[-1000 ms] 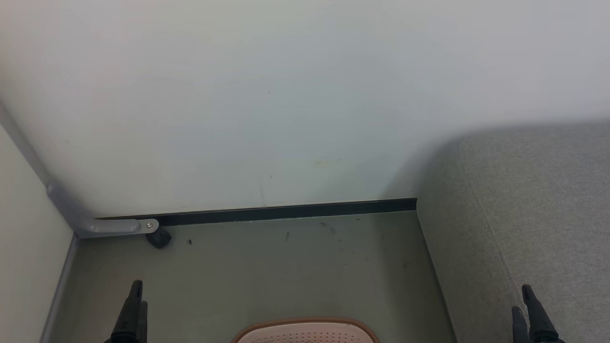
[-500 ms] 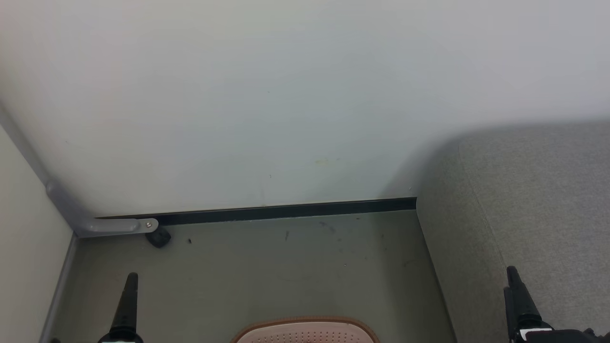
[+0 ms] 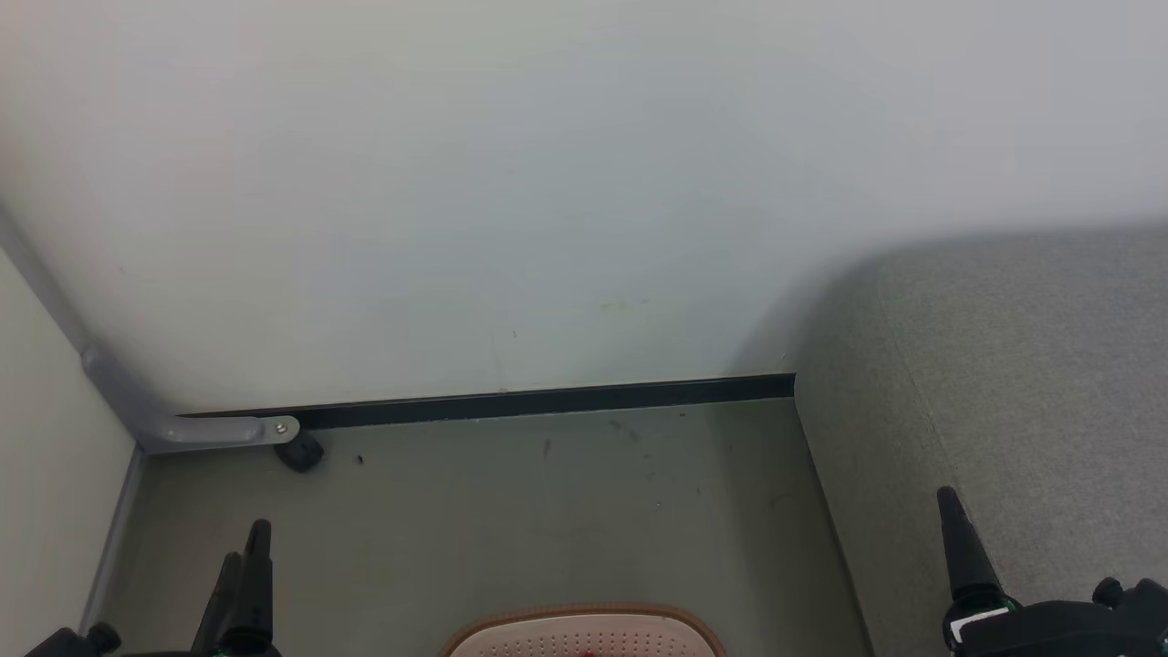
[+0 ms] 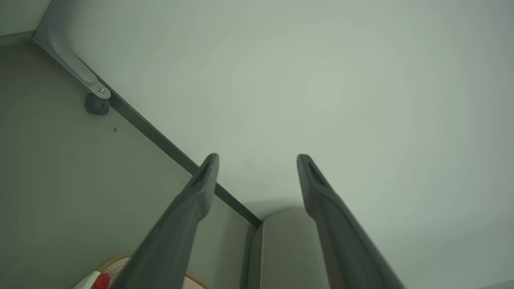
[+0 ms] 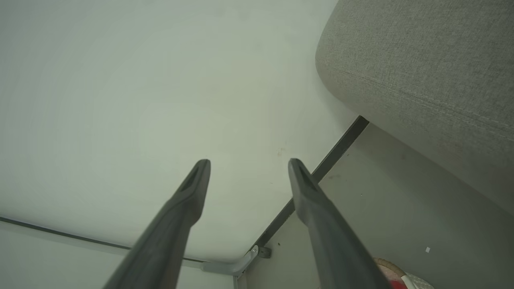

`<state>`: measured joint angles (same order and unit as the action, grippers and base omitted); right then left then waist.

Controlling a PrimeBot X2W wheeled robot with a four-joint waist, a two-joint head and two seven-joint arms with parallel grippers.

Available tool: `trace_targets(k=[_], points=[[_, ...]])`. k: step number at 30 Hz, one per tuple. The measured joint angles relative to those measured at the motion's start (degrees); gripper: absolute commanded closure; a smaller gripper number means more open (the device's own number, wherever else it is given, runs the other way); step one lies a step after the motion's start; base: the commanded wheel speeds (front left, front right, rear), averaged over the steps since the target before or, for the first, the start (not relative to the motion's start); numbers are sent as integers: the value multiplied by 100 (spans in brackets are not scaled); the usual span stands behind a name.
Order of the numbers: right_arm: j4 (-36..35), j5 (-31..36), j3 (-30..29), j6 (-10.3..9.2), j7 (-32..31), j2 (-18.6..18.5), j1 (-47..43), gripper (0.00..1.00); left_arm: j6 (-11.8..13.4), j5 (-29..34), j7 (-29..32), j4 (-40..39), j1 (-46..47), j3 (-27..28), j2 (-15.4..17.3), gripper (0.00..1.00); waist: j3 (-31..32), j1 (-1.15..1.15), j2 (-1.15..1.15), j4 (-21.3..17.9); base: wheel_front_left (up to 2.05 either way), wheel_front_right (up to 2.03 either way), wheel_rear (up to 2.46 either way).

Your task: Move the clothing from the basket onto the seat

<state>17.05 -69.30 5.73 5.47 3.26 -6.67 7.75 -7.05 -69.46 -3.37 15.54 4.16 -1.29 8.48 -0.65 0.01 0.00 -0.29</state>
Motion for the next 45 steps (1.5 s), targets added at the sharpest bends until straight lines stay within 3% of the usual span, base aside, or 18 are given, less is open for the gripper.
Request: trace_targets(k=[11,23,45], points=[[48,1259,509,-302,242,-244,130,0,108,1304,-234,60,8,-316,268,0,-11,0,0,-10,0,0,0],[13,2260,869,-498,495,-361,253,0,198,2216,-488,53,16,-380,335,0,-20,-1,0,-12,0,0,0],[-27,3919,1345,-603,1002,-497,482,0,188,3976,-995,-35,27,-443,423,0,-35,-1,0,-19,0,0,0]])
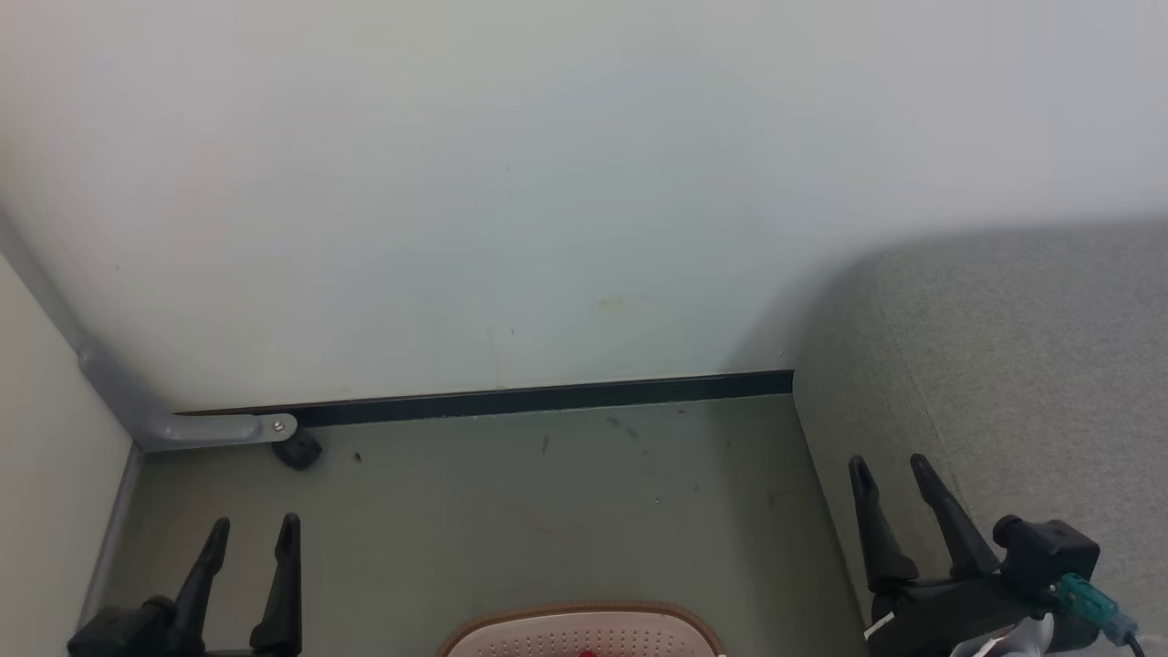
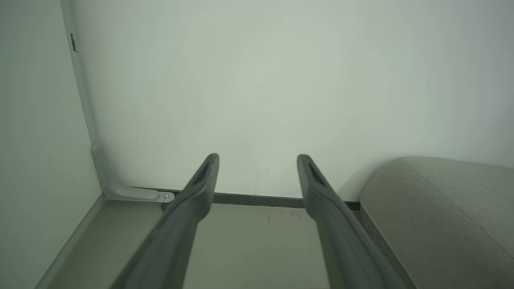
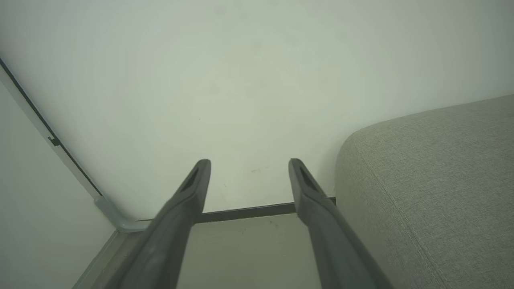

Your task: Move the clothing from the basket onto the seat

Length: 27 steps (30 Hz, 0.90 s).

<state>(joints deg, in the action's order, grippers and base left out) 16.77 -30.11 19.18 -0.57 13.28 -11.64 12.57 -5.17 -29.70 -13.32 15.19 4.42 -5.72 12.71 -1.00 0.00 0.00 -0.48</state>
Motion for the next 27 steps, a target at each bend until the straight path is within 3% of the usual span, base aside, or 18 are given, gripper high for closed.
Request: trace_targets(k=[7,27], points=[[2,414,86,0,101,-14,10,0,-46,483,-98,-34,1,5,3,0,4,0,0,-2,0,0,0],[29,521,-44,58,102,94,7,0,-141,526,-99,-85,-20,123,-131,0,-87,0,0,-58,0,0,0]])
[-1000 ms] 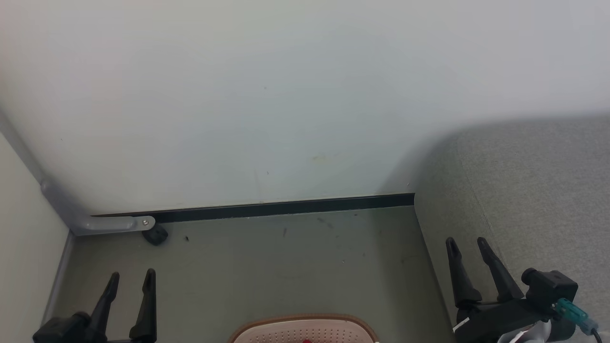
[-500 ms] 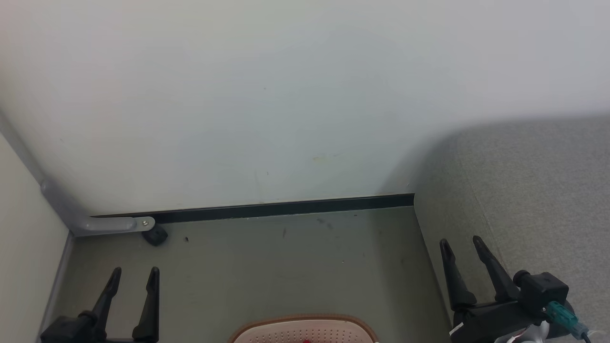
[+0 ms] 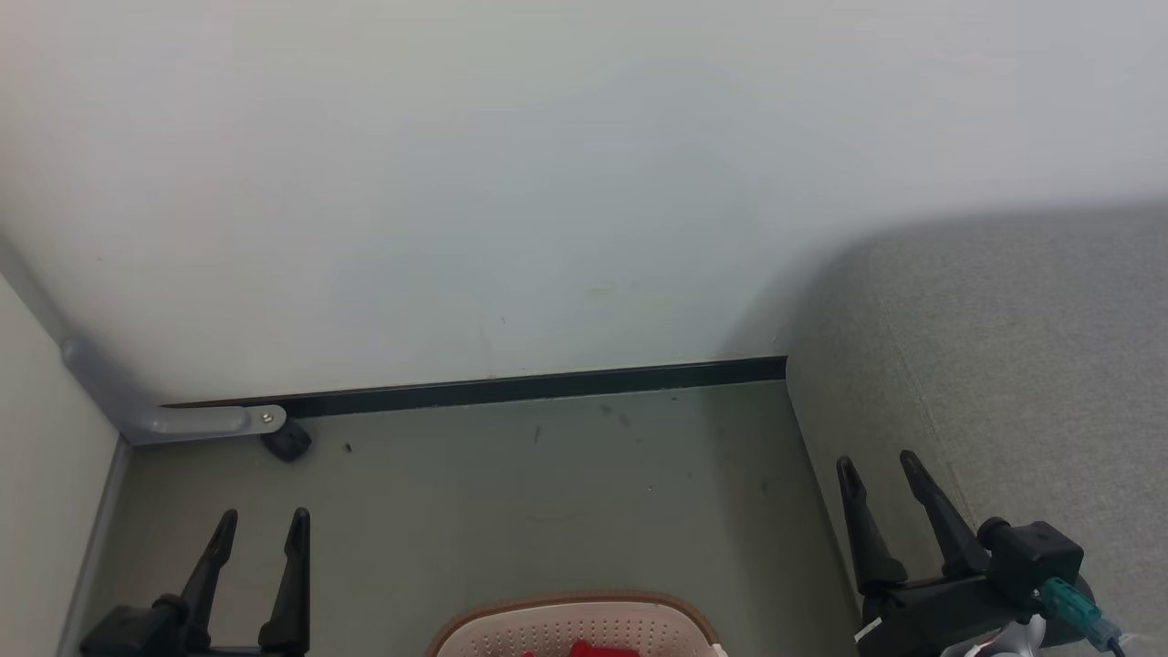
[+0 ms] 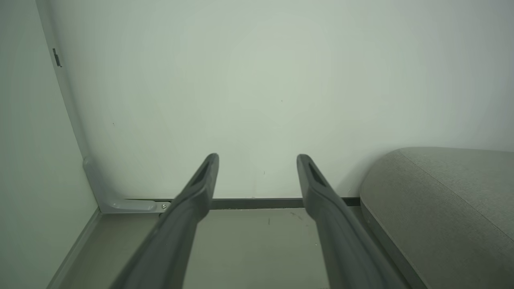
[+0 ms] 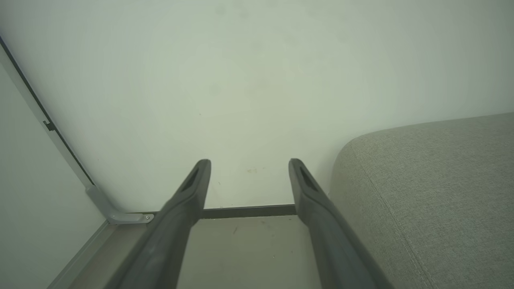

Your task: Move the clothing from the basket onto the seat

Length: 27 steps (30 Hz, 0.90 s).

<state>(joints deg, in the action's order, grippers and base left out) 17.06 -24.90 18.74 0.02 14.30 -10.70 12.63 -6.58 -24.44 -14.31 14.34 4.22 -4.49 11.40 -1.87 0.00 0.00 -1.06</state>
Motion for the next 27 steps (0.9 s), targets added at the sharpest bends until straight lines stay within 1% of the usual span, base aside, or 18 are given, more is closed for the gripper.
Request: trace_targets(k=[12,17,21,24,27], points=[[-69,148,-23,5,0,119,4,0,-49,-62,0,-26,15,-69,27,0,-405,0,0,-156,0,0,0],[-176,286,-10,-2,0,198,93,0,-52,-88,0,73,67,-232,69,0,-647,0,0,-245,0,0,0],[-235,350,-11,-11,23,255,145,0,-56,-121,0,136,240,-415,179,0,-867,0,0,-327,0,0,0],[-278,379,-13,-53,24,307,199,0,-56,-161,0,144,339,-628,281,0,-1040,1,0,-391,0,0,0],[-336,430,-11,-59,25,347,240,0,-57,-345,0,207,437,-768,354,0,-1215,1,0,-457,0,0,0]])
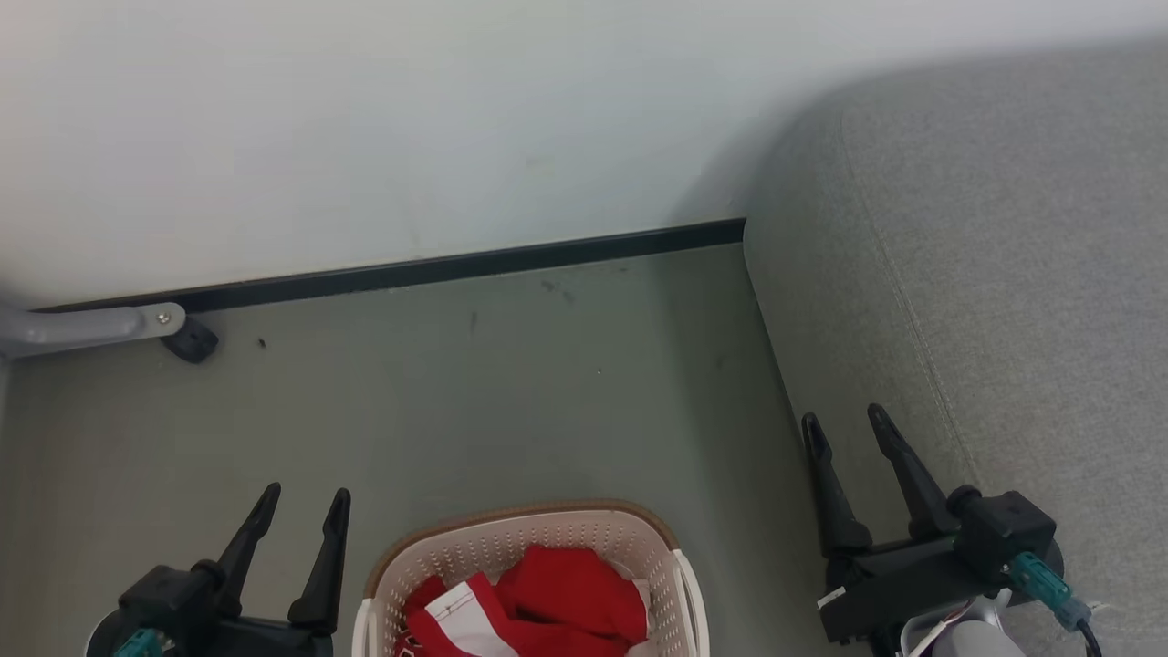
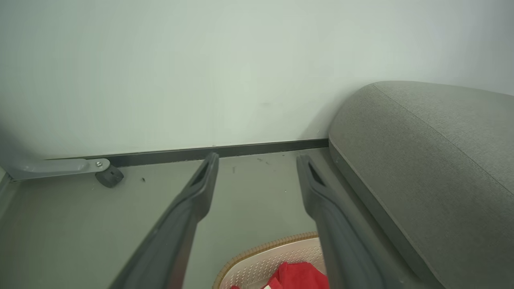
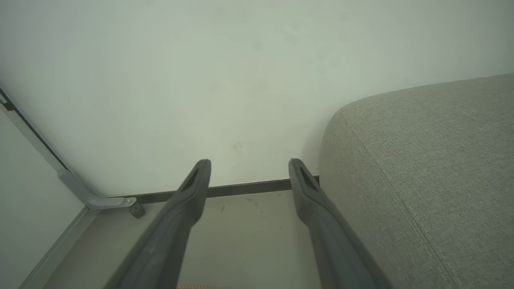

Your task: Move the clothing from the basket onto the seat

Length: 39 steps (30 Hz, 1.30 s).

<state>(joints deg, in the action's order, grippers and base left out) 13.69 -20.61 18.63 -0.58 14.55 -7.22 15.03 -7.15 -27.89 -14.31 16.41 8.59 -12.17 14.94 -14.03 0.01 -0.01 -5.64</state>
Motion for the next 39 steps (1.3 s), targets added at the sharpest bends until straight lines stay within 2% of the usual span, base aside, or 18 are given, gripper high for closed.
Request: trace_targets(k=[9,21,30,39], points=[[-93,159,20,-53,0,114,160,0,0,-156,1,223,258,-471,241,0,-501,0,0,-213,0,0,0],[-308,356,53,-145,15,225,475,0,0,-695,221,728,889,-1172,474,0,-1252,0,0,-458,0,0,0],[-412,421,93,-201,15,302,588,0,0,-788,448,1148,1262,-1666,621,0,-1744,0,0,-608,0,0,0],[-533,514,197,-292,15,359,699,0,0,-795,719,1621,1686,-2201,635,0,-2235,0,0,-751,0,0,0]])
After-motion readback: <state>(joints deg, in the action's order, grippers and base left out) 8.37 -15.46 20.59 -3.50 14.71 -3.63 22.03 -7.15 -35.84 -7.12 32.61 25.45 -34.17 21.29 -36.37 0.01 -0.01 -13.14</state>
